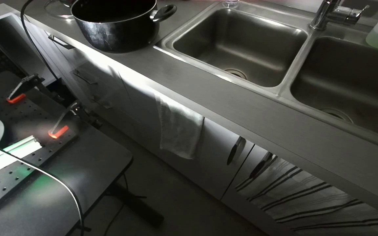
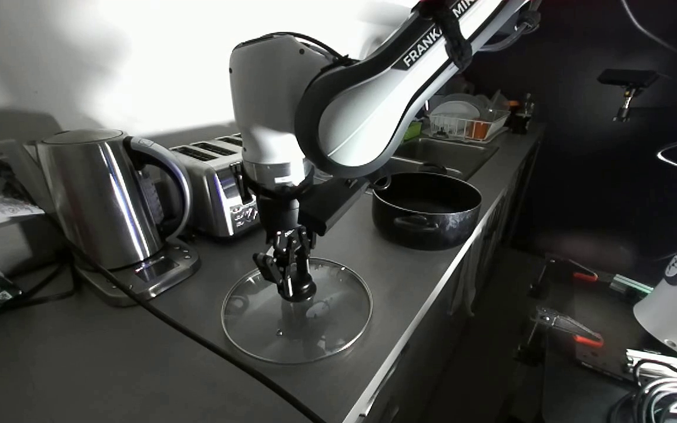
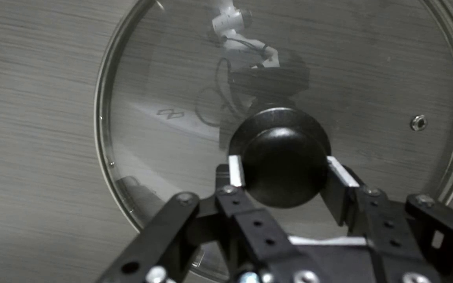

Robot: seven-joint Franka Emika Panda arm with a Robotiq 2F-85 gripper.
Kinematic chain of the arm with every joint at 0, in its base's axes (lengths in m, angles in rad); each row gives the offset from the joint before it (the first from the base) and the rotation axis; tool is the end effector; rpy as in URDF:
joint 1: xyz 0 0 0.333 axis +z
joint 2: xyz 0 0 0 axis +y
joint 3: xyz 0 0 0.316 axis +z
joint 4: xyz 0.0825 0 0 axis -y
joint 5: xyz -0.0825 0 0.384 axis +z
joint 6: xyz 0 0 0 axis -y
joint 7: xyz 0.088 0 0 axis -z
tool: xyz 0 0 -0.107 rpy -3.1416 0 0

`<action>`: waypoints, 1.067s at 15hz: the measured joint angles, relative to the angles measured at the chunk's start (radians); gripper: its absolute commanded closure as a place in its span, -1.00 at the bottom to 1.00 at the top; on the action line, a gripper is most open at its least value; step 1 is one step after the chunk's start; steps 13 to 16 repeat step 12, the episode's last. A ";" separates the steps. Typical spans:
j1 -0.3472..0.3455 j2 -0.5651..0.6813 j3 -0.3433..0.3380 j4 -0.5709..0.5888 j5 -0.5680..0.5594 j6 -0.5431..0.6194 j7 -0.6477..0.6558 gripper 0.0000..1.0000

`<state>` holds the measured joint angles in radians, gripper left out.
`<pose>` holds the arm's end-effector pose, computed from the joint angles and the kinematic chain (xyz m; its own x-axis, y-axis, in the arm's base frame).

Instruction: Put the pot's lid on the counter

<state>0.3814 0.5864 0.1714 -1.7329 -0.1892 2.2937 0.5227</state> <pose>0.5754 0.3378 0.2453 0.9916 0.1289 0.0091 0.1284 -0.9906 0.0471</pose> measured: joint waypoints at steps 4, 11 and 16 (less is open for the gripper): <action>0.007 -0.003 -0.008 0.000 0.000 0.034 0.000 -0.98; 0.021 -0.054 -0.006 -0.028 0.003 0.084 -0.019 -1.00; 0.021 -0.077 -0.003 -0.048 0.006 0.090 -0.028 -1.00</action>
